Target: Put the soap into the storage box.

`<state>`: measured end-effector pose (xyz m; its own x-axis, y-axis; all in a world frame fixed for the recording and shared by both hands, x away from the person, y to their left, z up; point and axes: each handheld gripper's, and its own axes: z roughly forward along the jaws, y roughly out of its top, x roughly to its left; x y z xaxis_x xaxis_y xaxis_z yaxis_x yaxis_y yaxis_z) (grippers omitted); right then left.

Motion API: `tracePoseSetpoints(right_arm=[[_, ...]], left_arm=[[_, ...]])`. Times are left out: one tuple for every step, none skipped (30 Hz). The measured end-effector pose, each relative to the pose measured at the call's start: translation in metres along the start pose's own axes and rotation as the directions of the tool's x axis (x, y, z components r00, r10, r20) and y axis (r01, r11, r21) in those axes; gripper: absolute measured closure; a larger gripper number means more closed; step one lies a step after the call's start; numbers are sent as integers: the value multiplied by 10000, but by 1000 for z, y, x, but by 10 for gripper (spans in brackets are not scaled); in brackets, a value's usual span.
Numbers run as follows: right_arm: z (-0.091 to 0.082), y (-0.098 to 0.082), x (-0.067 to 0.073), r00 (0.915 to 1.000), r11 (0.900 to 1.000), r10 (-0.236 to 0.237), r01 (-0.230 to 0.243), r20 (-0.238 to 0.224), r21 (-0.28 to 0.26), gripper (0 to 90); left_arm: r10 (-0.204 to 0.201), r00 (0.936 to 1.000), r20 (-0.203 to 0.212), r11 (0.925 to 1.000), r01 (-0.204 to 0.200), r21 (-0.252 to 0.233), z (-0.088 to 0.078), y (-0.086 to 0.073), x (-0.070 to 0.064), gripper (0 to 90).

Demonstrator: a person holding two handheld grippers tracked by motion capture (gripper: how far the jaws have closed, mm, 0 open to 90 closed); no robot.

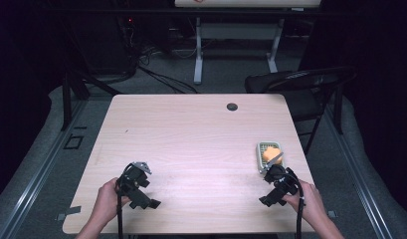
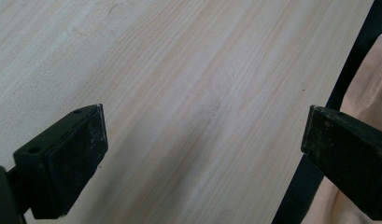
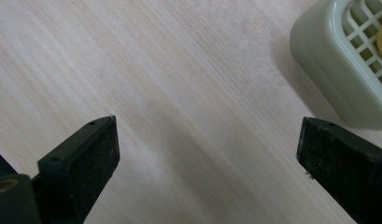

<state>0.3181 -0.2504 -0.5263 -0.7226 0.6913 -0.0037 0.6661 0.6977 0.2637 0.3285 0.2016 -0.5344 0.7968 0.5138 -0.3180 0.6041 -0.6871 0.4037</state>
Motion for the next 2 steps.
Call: tracePoseSetpoints(right_arm=[[-1,0,-1,10000,10000,-4,4,42,-15,66],[-2,1,-1,10000,10000,2,-2,28,-64,73]], left_arm=[[-4,10000,-21,10000,4,25,0,0,0,7],[-6,10000,-24,10000,6,20,0,0,0,7]])
